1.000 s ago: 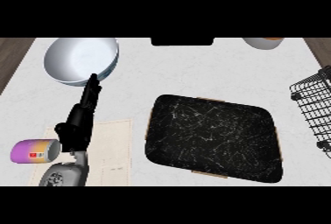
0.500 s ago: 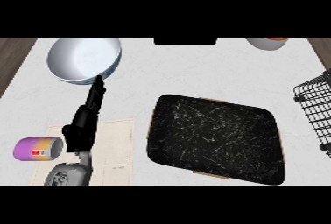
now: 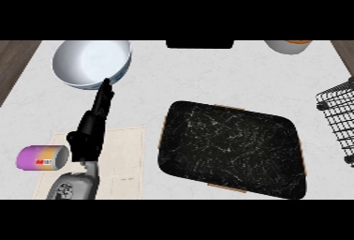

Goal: Pick the cupcake from the tray and place it in the tiered basket

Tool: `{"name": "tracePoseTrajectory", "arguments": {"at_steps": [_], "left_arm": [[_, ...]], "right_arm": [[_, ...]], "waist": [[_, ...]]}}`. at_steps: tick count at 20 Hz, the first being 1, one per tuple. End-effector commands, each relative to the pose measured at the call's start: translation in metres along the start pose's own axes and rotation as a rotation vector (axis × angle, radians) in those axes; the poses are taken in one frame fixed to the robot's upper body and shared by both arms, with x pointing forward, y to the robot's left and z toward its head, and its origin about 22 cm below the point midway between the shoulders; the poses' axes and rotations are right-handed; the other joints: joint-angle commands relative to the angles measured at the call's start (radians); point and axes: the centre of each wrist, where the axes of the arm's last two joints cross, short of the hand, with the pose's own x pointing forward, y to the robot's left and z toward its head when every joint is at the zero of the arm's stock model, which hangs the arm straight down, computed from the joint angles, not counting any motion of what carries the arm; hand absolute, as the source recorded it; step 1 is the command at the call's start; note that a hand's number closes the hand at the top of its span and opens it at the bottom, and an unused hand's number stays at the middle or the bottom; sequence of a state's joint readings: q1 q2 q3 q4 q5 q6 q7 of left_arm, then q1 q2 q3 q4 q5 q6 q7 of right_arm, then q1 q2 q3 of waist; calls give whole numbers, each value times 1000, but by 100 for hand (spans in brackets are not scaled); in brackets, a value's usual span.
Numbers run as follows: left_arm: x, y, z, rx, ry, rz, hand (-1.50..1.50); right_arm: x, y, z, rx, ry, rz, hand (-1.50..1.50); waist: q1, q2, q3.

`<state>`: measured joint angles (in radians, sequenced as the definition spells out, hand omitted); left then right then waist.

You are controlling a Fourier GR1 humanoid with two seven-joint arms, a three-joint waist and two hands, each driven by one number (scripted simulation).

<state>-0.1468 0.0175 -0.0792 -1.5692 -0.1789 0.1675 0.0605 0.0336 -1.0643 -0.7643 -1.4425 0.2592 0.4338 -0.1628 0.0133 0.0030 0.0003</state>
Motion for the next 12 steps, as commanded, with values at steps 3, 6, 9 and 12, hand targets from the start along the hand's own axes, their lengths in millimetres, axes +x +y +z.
{"name": "tracePoseTrajectory", "arguments": {"at_steps": [3, 6, 9, 12], "left_arm": [[-12, -9, 8, -18, 5, 4, 0], [0, -14, -11, 8, 3, -5, 0], [3, -9, -15, -26, -5, 15, 0], [1, 3, -11, -2, -12, -2, 0]], "right_arm": [[-11, 45, -30, 8, 12, 66, 150], [-31, 34, -28, 55, 93, -130, 150], [-42, 49, -46, 92, 138, -233, -150], [-48, 62, -48, 92, 128, -341, -150]], "waist": [[1, 0, 0], [-11, 0, 0], [11, 4, 0], [0, 0, 0]]}}
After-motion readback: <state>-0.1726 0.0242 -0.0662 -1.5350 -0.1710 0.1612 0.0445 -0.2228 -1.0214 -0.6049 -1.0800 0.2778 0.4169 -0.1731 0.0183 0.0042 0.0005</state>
